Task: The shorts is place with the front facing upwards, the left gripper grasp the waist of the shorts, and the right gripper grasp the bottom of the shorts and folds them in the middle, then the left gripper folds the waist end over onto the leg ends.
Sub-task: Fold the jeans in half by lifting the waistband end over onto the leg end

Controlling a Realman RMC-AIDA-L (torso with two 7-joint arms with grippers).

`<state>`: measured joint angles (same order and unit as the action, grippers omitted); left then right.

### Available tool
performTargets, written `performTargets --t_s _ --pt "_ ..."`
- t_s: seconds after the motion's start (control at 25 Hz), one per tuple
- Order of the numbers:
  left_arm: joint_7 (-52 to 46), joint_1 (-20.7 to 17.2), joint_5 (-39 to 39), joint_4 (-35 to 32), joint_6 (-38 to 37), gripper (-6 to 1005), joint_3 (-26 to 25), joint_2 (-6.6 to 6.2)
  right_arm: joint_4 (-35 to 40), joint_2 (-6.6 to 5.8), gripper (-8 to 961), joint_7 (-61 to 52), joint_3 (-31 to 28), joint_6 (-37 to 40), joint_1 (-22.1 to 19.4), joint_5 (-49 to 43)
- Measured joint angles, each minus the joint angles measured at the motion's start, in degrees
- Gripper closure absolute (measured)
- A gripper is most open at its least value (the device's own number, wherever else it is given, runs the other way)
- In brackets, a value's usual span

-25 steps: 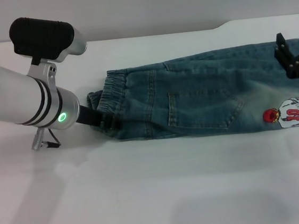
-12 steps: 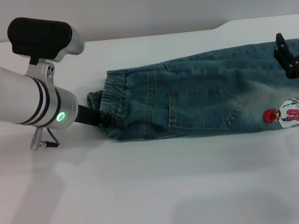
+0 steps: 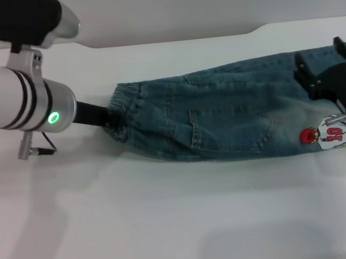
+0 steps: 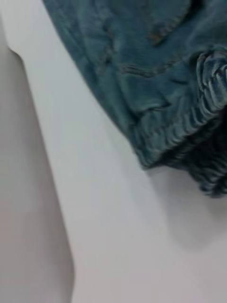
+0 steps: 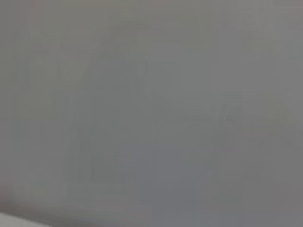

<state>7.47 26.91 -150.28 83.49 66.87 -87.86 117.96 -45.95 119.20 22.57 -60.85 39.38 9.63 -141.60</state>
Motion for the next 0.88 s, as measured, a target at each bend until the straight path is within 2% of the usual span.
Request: performTargets --t_s 0.32,0.6,0.88 --pt "-1.5 -1.4 -3.1 8.0 4.1 941 -0.4 0.05 3.4 -0.04 214 -3.9 2.5 -1.3 3.9 0.0" --pt "-2.4 -2.0 -4.9 12.5 7.0 941 -0.4 -0.05 4.6 0.2 215 -6.0 3.2 -0.1 4.6 0.0" --pt "-2.6 -1.5 -6.5 17.6 10.4 940 -0.5 -0.02 9.7 0.23 271 -12.8 3.7 0.9 7.3 0.1"
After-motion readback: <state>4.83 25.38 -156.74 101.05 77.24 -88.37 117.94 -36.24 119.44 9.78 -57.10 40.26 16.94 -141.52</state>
